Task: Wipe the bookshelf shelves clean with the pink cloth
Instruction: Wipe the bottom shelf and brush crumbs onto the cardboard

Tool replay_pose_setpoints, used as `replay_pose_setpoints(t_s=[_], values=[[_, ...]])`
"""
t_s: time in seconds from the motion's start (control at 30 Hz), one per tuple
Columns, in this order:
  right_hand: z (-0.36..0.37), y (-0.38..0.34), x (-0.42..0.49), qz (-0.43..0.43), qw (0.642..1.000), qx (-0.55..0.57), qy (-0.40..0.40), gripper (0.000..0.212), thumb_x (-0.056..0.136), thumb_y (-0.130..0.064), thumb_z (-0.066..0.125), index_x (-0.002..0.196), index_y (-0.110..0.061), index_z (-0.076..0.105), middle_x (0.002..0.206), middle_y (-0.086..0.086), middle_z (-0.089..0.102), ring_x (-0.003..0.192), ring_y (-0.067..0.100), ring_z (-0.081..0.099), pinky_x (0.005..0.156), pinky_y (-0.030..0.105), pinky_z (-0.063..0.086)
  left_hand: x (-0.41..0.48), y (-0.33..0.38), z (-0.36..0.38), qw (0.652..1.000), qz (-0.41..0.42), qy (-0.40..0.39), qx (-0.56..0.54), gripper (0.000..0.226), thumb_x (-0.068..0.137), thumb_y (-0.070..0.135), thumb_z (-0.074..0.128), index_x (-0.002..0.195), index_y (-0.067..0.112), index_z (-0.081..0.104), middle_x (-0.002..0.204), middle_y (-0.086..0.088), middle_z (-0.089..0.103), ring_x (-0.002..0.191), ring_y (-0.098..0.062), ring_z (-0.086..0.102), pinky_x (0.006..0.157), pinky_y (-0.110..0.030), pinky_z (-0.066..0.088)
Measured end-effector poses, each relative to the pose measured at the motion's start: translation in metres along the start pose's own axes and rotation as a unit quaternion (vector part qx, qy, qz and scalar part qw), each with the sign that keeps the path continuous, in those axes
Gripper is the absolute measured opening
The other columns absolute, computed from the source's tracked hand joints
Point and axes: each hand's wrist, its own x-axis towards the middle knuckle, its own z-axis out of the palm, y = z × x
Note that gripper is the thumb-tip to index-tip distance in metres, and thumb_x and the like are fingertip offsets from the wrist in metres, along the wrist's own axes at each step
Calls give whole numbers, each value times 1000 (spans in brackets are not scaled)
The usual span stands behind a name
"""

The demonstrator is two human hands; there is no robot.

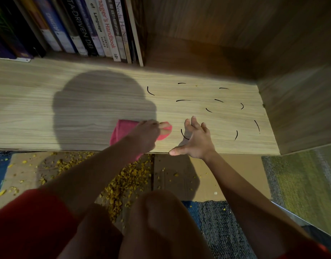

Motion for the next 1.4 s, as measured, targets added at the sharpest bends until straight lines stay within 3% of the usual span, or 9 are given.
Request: replay_pose_setpoints(t_s=[0.13, 0.27, 0.43, 0.63, 0.73, 0.83, 1.1, 1.3, 1.4], values=[[1, 1, 0, 2, 1000, 1, 2, 127, 54, -52, 84, 150, -21, 8, 158, -3, -2, 143, 33, -10, 118, 44, 6, 2, -16, -13, 1000, -14, 15, 9, 52, 95, 12, 44, 144, 25, 34, 154, 5, 23, 140, -18, 23, 112, -34, 18], [1, 1, 2, 6, 1000, 2, 1, 127, 54, -53, 84, 150, -21, 7, 158, -4, -3, 143, 33, -11, 118, 45, 6, 22, 8, -17, 996, -74, 41, 11, 59, 87, -4, 44, 142, 14, 35, 145, -4, 38, 129, -24, 37, 107, -34, 28], [3, 3, 2, 1, 1000, 3, 6, 127, 54, -53, 83, 150, -23, 7, 158, -4, -3, 144, 31, -11, 118, 44, 5, -1, 8, -7, 1000, 19, -9, 16, 62, 90, -2, 42, 147, 20, 28, 155, 0, 24, 138, -20, 28, 112, -33, 18], [4, 4, 3, 2, 1000, 2, 12, 126, 54, -53, 83, 150, -23, 8, 158, -4, -2, 144, 32, -10, 118, 45, 5, 7, -23, -28, 994, -109, 17, -8, 65, 87, 1, 46, 145, 26, 32, 155, 13, 18, 137, -23, 25, 111, -37, 22], [4, 4, 3, 2, 1000, -3, 11, 126, 54, -54, 83, 150, -22, 8, 158, -3, -2, 144, 32, -10, 118, 45, 5, 12, 1, -17, 995, -87, 43, 6, 53, 88, 4, 45, 139, 18, 43, 150, 5, 32, 131, -22, 34, 105, -34, 29], [4, 3, 2, -1, 1000, 0, 11, 127, 54, -54, 83, 150, -22, 8, 158, -3, -3, 144, 32, -10, 118, 45, 5, 14, 9, -3, 999, -47, 21, -18, 64, 84, -3, 47, 143, 19, 36, 146, -2, 39, 129, -20, 39, 107, -33, 29], [4, 3, 2, 0, 1000, 11, 10, 126, 54, -53, 84, 150, -22, 9, 158, -4, -3, 143, 32, -11, 118, 45, 6, 15, -29, -25, 994, -107, 37, -7, 61, 86, 3, 48, 144, 21, 37, 154, 10, 24, 134, -25, 31, 109, -37, 25], [4, 3, 2, 3, 1000, 26, 9, 126, 53, -51, 85, 150, -23, 8, 158, -6, -4, 144, 30, -12, 118, 45, 5, 6, -1, -11, 999, -21, 28, 26, 64, 88, 2, 43, 146, 25, 31, 155, 10, 21, 138, -16, 25, 111, -33, 21], [3, 3, 2, 3, 999, 31, 9, 126, 54, -50, 85, 150, -23, 9, 158, -6, -4, 143, 31, -12, 118, 45, 5, 6, -22, -29, 997, -77, 17, 17, 55, 93, 10, 41, 146, 23, 32, 155, 13, 16, 138, -19, 22, 111, -33, 19]])
